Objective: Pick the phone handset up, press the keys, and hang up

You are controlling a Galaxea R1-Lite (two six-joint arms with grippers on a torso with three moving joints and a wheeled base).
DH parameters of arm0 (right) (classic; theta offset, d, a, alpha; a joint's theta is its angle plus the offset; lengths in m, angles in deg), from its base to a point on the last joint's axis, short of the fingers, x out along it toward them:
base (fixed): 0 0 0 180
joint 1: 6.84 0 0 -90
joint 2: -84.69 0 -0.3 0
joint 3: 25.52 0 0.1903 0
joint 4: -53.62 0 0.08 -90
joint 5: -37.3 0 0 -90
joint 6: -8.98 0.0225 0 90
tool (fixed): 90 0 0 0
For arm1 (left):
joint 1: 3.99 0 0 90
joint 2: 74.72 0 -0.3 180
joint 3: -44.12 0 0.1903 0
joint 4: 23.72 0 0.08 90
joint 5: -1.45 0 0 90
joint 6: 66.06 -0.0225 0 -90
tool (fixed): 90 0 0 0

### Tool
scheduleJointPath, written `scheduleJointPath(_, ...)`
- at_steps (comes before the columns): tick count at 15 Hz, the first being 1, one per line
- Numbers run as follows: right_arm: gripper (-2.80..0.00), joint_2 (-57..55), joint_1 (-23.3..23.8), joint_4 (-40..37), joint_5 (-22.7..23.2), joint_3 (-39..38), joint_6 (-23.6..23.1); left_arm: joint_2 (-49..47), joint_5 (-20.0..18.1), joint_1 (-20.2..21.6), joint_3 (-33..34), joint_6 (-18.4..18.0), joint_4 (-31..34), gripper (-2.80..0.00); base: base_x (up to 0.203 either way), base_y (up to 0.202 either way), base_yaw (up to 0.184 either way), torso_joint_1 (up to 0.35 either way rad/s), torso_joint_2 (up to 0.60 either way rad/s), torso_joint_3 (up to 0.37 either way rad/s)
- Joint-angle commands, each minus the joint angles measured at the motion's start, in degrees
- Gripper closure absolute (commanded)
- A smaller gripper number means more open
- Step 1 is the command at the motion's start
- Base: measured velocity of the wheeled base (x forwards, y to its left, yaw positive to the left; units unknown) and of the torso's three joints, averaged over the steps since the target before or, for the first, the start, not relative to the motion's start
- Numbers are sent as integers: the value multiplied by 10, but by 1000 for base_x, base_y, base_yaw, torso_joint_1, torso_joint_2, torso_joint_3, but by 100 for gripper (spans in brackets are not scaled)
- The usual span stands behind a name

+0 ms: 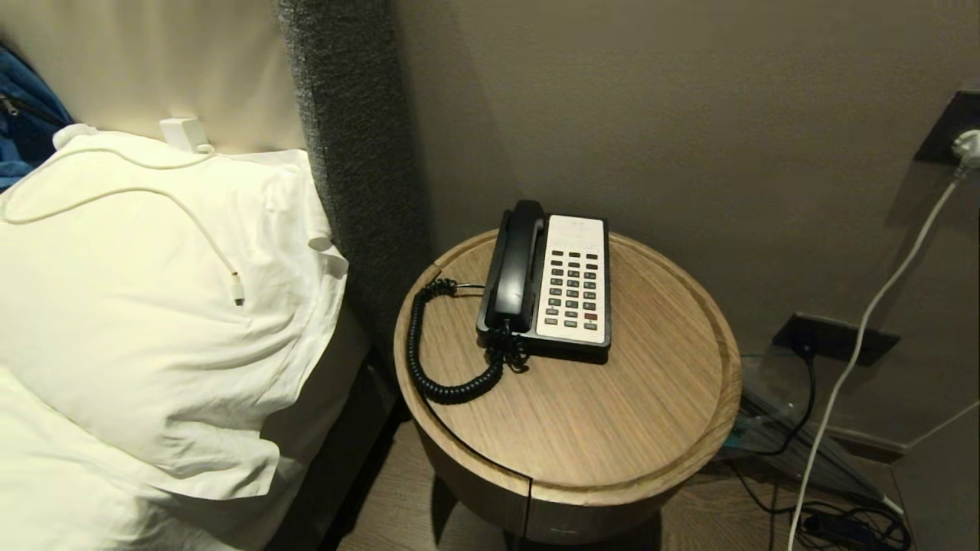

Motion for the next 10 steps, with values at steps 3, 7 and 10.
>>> scheduleJointPath(3, 0, 1, 0, 0, 0, 0, 0, -1, 1, 0, 0, 0, 1, 0, 0, 0, 0, 4, 2, 202)
scheduleJointPath(7, 0, 1, 0, 0, 0, 0, 0, -1, 1, 0, 0, -1, 1, 0, 0, 0, 0, 4, 3, 201)
scheduleJointPath(10, 0, 1, 0, 0, 0, 0, 0, -1, 0, 0, 0, 0, 1, 0, 0, 0, 0, 2, 0, 206)
